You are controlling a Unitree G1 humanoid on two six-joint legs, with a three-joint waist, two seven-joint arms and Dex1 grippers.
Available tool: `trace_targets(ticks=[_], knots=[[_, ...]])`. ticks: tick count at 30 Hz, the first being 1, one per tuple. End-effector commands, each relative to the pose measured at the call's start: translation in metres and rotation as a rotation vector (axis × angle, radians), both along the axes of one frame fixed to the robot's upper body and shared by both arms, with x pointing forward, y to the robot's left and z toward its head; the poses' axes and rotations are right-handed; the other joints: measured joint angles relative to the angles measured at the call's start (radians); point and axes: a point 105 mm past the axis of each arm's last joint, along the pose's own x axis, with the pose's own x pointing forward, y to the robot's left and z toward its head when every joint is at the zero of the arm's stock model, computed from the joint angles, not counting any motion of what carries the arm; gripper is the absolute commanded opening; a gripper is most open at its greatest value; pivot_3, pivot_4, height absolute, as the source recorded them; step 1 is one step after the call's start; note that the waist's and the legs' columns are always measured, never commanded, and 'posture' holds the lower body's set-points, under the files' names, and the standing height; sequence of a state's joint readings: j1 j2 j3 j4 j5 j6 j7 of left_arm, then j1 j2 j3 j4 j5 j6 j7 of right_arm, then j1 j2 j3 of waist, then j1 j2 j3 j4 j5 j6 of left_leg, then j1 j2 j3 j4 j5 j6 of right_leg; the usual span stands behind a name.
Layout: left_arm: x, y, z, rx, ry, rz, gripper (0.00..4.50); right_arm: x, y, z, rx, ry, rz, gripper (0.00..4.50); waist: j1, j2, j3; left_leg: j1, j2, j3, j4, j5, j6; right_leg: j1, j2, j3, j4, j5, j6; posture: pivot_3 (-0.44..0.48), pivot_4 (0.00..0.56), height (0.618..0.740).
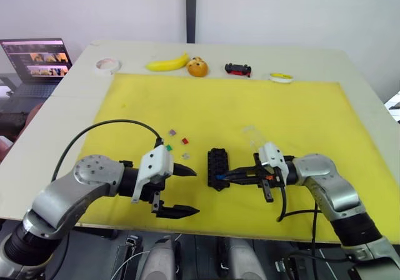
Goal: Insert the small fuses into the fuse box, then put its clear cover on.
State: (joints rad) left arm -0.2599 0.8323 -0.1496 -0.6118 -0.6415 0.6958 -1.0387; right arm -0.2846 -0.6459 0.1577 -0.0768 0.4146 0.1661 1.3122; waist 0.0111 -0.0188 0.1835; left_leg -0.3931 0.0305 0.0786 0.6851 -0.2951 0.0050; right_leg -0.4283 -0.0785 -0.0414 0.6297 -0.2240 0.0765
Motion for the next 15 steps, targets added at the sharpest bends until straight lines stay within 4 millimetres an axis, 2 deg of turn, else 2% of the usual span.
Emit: trace_targets(ticks=[1,15], knots=[[-0.0053,-0.0041,0.0052,-0.003,-0.034,-0.031,4.42,-0.0027,0.0041,0.0019,0.005,-0.04,0.024,0.0,0.0,0.0,0.0,0.0,0.0,0.0,0.0,0.0,0.0,0.0,0.0,0.0,0.0,0.0,0.0,0.0,0.15,0.737],[-0.0038,-0.0055,0.0053,-0.005,-0.037,-0.028,4.42,-0.0033,0.0064,-0.0034,-0.011,-0.044,0.014,0.0,-0.001,0.0,0.0,0.0,0.0,0.0,0.0,0.0,0.0,0.0,0.0,0.0,0.0,0.0,0.0,0.0,0.15,0.737]])
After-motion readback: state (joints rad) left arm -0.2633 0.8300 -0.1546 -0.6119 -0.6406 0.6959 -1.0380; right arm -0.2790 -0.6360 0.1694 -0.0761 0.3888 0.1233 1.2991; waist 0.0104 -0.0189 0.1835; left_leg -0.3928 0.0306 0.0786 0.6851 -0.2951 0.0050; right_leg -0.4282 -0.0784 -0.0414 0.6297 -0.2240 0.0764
